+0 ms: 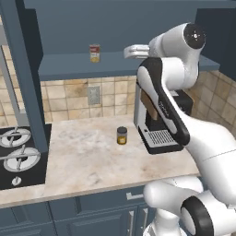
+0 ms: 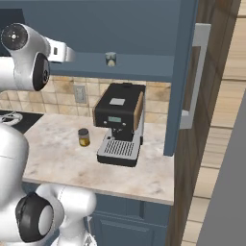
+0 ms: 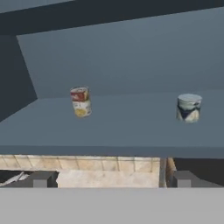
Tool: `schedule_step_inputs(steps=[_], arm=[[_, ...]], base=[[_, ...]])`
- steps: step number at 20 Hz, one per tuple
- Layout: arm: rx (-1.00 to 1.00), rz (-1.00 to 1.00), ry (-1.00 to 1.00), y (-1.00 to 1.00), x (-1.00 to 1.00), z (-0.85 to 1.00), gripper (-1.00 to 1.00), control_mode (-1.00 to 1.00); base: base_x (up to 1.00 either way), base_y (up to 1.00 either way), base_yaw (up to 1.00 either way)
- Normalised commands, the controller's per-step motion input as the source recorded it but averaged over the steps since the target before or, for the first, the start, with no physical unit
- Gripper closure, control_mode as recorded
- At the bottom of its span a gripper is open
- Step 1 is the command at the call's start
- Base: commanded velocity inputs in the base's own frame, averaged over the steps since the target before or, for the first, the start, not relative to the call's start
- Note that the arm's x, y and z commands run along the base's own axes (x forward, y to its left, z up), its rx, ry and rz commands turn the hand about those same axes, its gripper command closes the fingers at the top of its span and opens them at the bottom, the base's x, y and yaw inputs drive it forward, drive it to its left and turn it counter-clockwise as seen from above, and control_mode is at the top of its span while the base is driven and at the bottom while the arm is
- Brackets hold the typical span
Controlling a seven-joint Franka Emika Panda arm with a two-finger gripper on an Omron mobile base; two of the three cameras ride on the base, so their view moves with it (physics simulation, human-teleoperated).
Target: Restock the canned food cabinet by taking the new fresh canned food from the counter and placing it in the cabinet. Then, take the old canned food from the cabinet and place it on the counter.
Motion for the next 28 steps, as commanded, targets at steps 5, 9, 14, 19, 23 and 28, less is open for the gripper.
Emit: schedule_step_inputs(steps=[5,9,14,19,23,28], arm=[[-0.03,0.05,0.01,0.98,0.01,0.12,-1.0,-1.0],[-0.05,0.0,-0.01,0.38,0.32,0.0,-1.0,-1.0],[-0.03,0.0,0.0,0.01,0.27,-0.35,-1.0,-1.0],[-0.03,0.0,0.0,0.0,0.36,-0.38,-1.0,-1.0],[0.0,0.0,0.0,0.01,0.4,-0.01,-1.0,-1.0],[-0.02,0.0,0.01,0.13,0.38,0.0,-1.0,-1.0]], base=[[0.0,0.0,0.0],[0.0,0.0,0.0],[0.0,0.0,0.0],[0.0,0.0,0.0],[0.0,0.0,0.0],[0.0,0.0,0.0]])
